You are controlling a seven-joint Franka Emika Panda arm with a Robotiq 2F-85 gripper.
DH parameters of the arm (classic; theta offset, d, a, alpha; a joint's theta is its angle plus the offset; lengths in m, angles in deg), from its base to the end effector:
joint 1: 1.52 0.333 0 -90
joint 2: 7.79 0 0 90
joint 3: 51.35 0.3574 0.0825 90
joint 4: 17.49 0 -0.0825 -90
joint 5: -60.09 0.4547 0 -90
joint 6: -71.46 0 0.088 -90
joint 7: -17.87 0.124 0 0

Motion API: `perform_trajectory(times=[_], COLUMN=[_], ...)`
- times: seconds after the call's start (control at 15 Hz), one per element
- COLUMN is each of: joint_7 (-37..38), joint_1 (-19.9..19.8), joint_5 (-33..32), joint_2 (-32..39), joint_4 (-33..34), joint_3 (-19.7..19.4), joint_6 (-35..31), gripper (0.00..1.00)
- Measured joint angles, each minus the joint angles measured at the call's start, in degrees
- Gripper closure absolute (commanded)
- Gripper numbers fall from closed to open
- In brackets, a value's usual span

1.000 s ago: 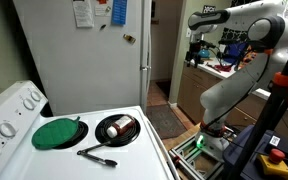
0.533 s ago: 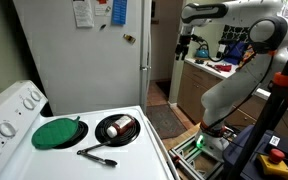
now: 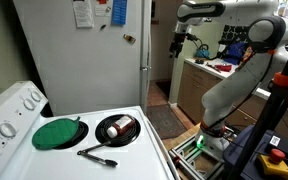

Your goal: Take the container out of the top refrigerator door and put it on the stovetop

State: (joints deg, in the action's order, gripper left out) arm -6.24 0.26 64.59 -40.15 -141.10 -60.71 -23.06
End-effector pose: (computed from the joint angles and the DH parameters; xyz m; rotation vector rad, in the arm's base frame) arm 0.4273 -0.0629 0.6303 -2.9567 -0.4576 -0.1384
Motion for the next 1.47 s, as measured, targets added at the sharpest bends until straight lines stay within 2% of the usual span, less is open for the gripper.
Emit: perform_trajectory(times=[0.13,0.27,0.53,0.73,1.27,1.47], joint_7=[-0.22,-2.39,-10.22,-16.49,-30.78,-31.06], joint_1=[0.06,0.63,2.74,3.70,3.55,2.83], joint_5=[0.91,4.70,12.62,16.55,24.86,25.01], joint_2=[0.05,0.46,3.22,6.66,17.44,18.43], joint_4=[0.01,-0.02,0.04,0.99,8.22,8.91], joint_3=[-0.05,-0.60,-2.63,-3.54,-3.74,-3.06], joint_6=[-0.62,-3.99,-11.78,-15.11,-17.42,-17.42], gripper=[0.00,0.00,0.00,0.00,0.00,0.00])
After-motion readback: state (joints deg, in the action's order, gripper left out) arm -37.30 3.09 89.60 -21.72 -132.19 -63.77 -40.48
